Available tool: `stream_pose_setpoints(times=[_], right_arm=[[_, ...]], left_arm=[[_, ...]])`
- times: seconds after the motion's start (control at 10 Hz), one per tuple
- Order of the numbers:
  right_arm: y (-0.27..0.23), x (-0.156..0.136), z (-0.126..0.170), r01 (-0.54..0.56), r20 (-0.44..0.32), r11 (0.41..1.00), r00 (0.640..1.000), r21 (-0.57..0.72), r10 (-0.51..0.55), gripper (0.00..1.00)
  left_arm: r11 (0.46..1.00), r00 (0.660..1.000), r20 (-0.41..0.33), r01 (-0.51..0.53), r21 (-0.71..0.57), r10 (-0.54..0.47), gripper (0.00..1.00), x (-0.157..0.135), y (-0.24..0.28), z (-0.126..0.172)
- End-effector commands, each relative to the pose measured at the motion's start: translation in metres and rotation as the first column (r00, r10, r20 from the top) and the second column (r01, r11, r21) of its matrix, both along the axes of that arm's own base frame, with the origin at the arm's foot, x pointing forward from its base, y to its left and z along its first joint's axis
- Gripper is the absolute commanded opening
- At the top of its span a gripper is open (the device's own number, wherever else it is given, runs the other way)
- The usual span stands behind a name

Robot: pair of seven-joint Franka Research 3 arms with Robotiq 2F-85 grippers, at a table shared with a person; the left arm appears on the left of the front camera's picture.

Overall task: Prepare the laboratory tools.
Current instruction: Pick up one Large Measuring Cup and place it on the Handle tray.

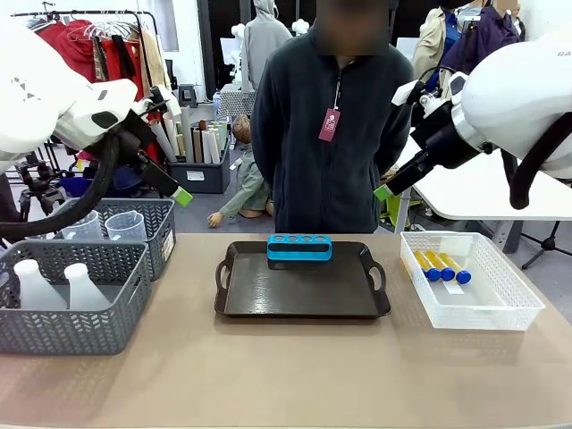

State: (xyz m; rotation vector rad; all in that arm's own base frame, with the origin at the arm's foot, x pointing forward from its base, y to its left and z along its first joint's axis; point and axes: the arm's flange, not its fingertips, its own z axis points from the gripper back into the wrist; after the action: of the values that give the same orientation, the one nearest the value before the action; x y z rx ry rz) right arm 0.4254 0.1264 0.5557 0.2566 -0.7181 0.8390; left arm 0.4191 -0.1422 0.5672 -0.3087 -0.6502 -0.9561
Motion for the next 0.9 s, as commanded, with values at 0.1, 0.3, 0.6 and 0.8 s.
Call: stream_pose_setpoints(times=[0.1,0.3,0.6,0.8], right_arm=[[0.000,0.001,-0.001,0.000,-0.004,1.000,1.000,0.001,0.000,1.00],[0.000,0.001,-0.001,0.000,-0.004,1.000,1.000,0.001,0.000,1.00],[-0.002,0.012,0.011,-0.044,-0.005,0.998,0.999,0.040,0.044,1.00],[-0.006,0.018,0.033,-0.078,-0.005,0.996,0.997,0.049,0.078,1.00]], left_arm=[[1.000,1.000,0.001,0.002,0.000,-0.002,1.00,0.000,0.000,0.001],[1.000,1.000,0.001,0.002,0.000,-0.002,1.00,0.000,0.000,0.001],[1.000,0.999,0.030,0.013,0.022,-0.013,1.00,0.008,-0.003,0.018],[0.999,0.999,0.042,0.014,0.037,-0.016,1.00,0.014,-0.003,0.034]])
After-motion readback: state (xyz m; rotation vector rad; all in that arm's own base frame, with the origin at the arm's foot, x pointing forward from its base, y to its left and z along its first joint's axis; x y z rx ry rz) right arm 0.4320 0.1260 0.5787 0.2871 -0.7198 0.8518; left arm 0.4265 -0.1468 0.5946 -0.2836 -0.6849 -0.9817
